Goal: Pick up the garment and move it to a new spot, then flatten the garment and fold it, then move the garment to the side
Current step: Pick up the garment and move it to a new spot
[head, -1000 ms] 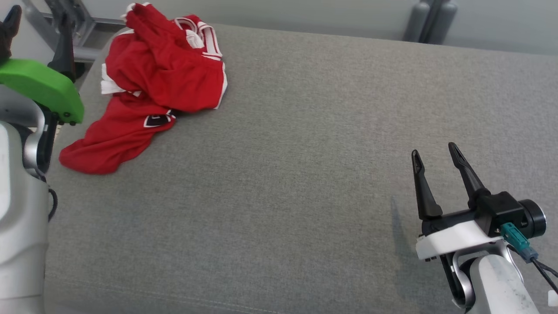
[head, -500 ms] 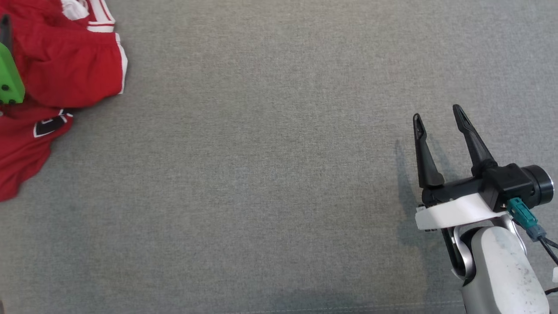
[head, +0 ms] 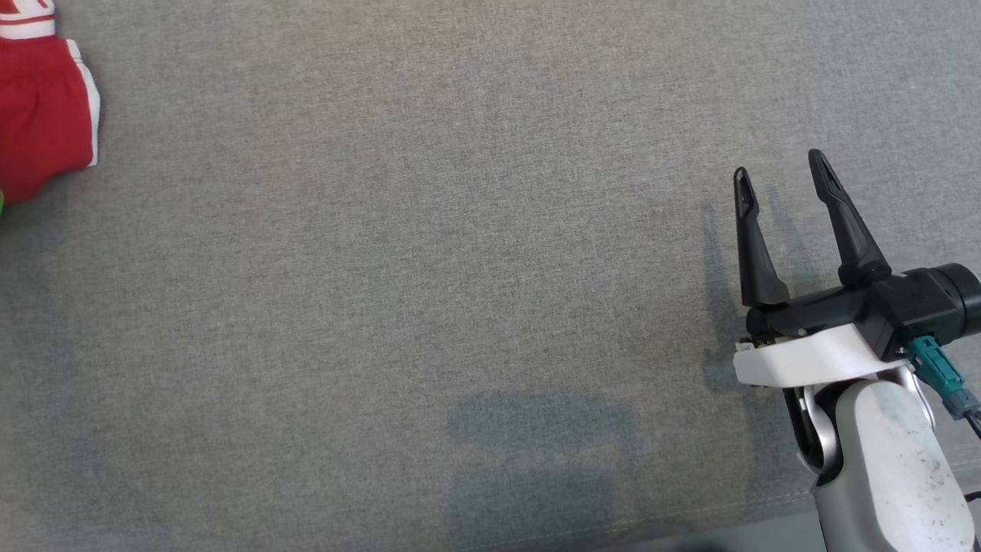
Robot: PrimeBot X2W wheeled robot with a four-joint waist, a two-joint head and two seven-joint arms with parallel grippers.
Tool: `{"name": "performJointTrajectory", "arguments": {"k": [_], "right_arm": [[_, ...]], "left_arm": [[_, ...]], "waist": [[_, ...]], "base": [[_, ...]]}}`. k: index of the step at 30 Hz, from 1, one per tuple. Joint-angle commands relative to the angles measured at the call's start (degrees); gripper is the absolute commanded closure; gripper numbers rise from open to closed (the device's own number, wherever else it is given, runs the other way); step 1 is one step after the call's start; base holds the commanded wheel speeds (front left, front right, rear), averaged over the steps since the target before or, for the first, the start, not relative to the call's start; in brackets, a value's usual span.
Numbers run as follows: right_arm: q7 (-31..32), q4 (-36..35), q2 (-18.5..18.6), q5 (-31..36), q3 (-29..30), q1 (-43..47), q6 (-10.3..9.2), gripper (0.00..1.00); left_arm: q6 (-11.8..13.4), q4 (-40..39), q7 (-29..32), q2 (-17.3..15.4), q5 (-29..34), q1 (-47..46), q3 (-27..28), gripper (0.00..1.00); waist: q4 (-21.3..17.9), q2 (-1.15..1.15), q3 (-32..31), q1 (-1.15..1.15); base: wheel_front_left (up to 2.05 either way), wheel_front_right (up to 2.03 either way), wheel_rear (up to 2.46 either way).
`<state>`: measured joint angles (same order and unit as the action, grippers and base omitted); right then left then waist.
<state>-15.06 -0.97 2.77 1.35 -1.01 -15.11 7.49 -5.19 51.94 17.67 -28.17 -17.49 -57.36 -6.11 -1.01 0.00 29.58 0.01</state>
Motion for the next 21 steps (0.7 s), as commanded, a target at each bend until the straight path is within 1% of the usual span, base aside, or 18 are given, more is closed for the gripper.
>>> {"name": "performJointTrajectory", "arguments": {"k": [1, 3, 4, 6, 7, 12, 21], "right_arm": [[-0.2, -0.5, 0.2, 0.6, 0.0, -0.6, 0.01, 0.00], [-0.2, -0.9, 0.2, 0.6, 0.1, -0.5, 0.01, 0.00], [-0.2, -1.0, 0.2, 0.6, 0.1, -0.4, 0.01, 0.00], [-0.2, -1.1, 0.2, 0.6, 0.3, -0.2, 0.01, 0.00], [-0.2, -1.1, 0.2, 0.6, 0.4, 0.0, 0.01, 0.00], [-0.2, -0.7, 0.2, 0.3, 0.8, 0.5, 0.01, 0.00], [-0.2, 0.5, 0.2, -0.3, 1.0, 2.3, 0.01, 0.00]], "left_arm": [[0.6, 0.7, 0.3, -0.5, 0.4, -0.5, -0.2, 0.00], [1.4, 1.7, 0.4, -0.8, 0.6, -0.3, -0.3, 0.00], [1.9, 2.0, 0.2, -0.9, 0.6, -0.4, -0.3, 0.24], [2.6, 2.6, -0.5, -1.0, 0.9, -0.4, -0.4, 0.95], [2.8, 2.7, -0.9, -1.1, 1.0, -0.4, -0.5, 1.00], [2.9, 2.7, -4.0, -1.6, 1.6, -1.5, -1.1, 1.00], [1.5, 3.0, -7.8, -1.4, 2.2, -2.5, -2.8, 1.00]], "waist": [[-0.8, 0.00, 0.6, -0.01], [-1.0, 0.00, 0.6, -0.01], [-1.1, 0.00, 0.6, -0.01], [-1.2, 0.00, 0.4, -0.01], [-1.1, 0.00, 0.2, -0.01], [-0.8, 0.00, -1.6, -0.01], [0.5, 0.00, -8.1, -0.01]], "base": [[0.00, 0.00, 0.00], [0.00, 0.00, 0.00], [0.00, 0.00, 0.00], [0.00, 0.00, 0.00], [0.00, 0.00, 0.00], [0.00, 0.00, 0.00], [0.00, 0.00, 0.00]]}}
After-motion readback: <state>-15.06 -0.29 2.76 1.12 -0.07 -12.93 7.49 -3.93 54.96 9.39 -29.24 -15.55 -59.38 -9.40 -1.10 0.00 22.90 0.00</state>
